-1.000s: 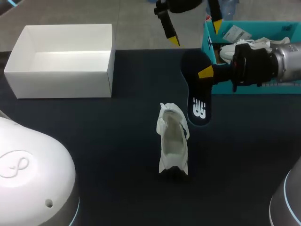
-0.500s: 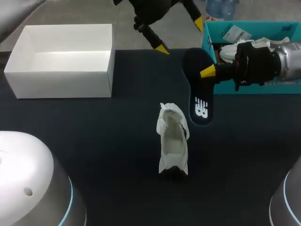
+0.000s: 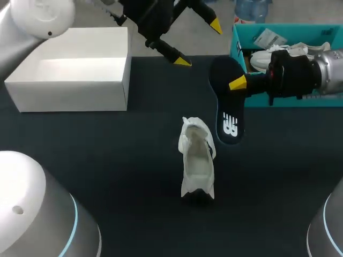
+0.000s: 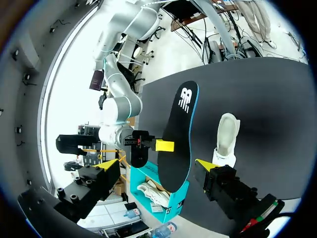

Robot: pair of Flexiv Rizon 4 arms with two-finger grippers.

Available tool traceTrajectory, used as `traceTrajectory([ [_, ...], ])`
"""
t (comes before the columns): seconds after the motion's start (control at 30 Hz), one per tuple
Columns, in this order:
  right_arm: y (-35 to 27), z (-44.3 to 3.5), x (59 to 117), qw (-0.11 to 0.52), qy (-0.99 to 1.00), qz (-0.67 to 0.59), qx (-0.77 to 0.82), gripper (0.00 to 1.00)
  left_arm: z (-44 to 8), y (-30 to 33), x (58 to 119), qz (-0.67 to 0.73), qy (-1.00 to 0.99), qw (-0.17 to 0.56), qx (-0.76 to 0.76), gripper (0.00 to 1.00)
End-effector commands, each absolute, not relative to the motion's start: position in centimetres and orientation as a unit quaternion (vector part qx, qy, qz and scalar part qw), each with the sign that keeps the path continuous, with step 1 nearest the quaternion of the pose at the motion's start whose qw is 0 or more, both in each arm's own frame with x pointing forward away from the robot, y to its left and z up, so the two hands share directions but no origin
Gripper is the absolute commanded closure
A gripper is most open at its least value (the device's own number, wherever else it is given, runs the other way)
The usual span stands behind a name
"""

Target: Take the shoe out of the shoebox, open the shoe tongue, remove and reinsert the insole, then place the shoe into the shoebox

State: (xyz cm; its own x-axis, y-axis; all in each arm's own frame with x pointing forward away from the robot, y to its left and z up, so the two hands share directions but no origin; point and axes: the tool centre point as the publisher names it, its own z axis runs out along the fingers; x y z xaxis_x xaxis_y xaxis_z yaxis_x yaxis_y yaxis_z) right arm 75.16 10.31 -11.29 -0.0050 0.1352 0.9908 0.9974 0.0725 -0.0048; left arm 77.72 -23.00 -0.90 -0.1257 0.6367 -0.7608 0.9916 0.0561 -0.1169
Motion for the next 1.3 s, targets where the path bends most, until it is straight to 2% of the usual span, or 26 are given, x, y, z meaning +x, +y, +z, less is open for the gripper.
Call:
traceTrajectory([
  [0.03,10.4,-11.0,75.2,0.481,-0.552,-0.449,-0.513,1.00,-1.8,-22.8,77.9,-0.357,0.662,0.301,0.586,0.00],
  [0.23,10.1,-10.4,75.3,0.478,-0.553,-0.449,-0.514,1.00,-2.6,-22.5,79.6,-0.380,0.621,0.416,0.545,0.00],
  [0.33,9.9,-9.8,75.2,0.477,-0.552,-0.446,-0.518,1.00,-2.7,-22.2,80.1,-0.390,0.604,0.447,0.532,0.00],
  [0.73,9.5,-8.6,75.3,0.478,-0.553,-0.437,-0.523,1.00,-3.4,-21.4,80.3,-0.390,0.584,0.491,0.516,0.00],
  [1.13,9.7,-8.5,75.5,0.491,-0.550,-0.426,-0.524,1.00,-3.4,-21.4,80.3,-0.390,0.584,0.491,0.516,0.00],
  [1.3,9.7,-8.3,75.3,0.499,-0.538,-0.430,-0.526,1.00,-4.9,-21.9,81.0,-0.387,0.526,0.551,0.519,0.00],
])
